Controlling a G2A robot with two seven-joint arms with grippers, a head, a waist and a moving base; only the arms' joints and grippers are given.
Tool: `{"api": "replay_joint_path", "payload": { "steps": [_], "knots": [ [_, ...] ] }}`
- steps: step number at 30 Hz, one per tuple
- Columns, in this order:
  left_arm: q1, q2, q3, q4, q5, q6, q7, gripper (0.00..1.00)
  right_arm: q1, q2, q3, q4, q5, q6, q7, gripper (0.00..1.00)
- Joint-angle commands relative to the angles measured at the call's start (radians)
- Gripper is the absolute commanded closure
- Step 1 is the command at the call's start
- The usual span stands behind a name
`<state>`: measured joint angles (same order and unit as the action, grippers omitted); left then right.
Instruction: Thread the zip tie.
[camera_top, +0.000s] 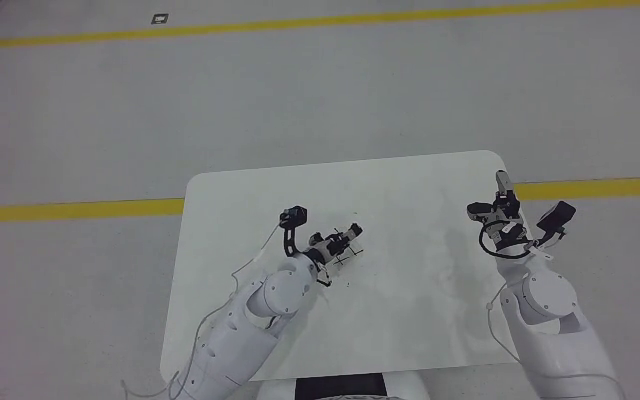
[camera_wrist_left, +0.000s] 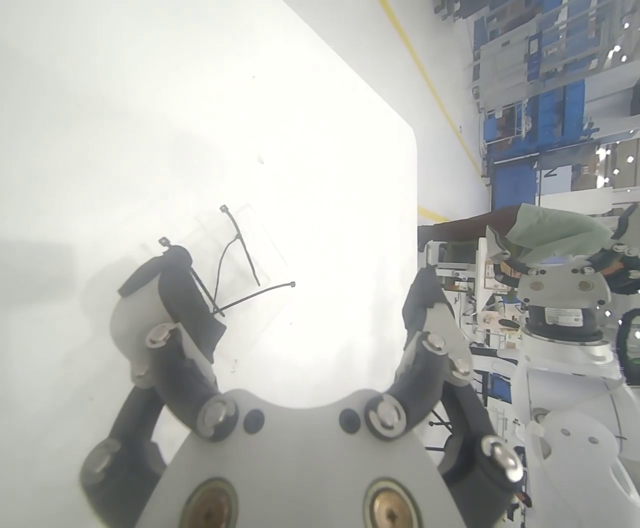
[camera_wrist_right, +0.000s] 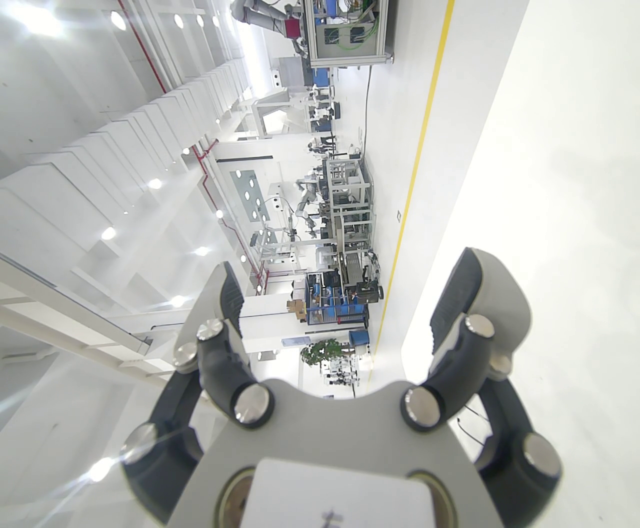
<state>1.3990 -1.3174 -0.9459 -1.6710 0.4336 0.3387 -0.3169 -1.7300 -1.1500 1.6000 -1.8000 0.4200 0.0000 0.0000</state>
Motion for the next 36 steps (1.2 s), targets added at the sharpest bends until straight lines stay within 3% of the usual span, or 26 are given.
{"api": "replay_joint_path", "payload": {
  "steps": [1, 7, 11, 15, 18, 23, 34, 36],
  "knots": [
    [0.012, 0.001, -0.013, -0.028, 0.01, 0.001, -0.009, 0.0, 0.0, 0.0, 0.0, 0.0, 0.0, 0.0, 0.0, 0.0],
    [0.076, 0.001, -0.067, -0.124, 0.129, 0.001, -0.133, 0.0, 0.0, 0.0, 0.0, 0.0, 0.0, 0.0, 0.0, 0.0],
    [0.118, -0.017, -0.108, -0.17, 0.266, 0.001, -0.26, 0.0, 0.0, 0.0, 0.0, 0.0, 0.0, 0.0, 0.0, 0.0],
    [0.164, -0.056, -0.148, -0.22, 0.391, 0.001, -0.342, 0.0, 0.0, 0.0, 0.0, 0.0, 0.0, 0.0, 0.0, 0.0],
    [0.189, -0.095, -0.179, -0.238, 0.48, 0.001, -0.4, 0.0, 0.0, 0.0, 0.0, 0.0, 0.0, 0.0, 0.0, 0.0],
    [0.224, -0.185, -0.218, -0.254, 0.622, 0.001, -0.513, 0.0, 0.0, 0.0, 0.0, 0.0, 0.0, 0.0, 0.0, 0.0],
    [0.224, -0.185, -0.218, -0.254, 0.622, 0.001, -0.513, 0.0, 0.0, 0.0, 0.0, 0.0, 0.0, 0.0, 0.0, 0.0],
    [0.211, -0.188, -0.218, -0.234, 0.534, -0.003, -0.543, 0.0, 0.0, 0.0, 0.0, 0.0, 0.0, 0.0, 0.0, 0.0]
  ]
}}
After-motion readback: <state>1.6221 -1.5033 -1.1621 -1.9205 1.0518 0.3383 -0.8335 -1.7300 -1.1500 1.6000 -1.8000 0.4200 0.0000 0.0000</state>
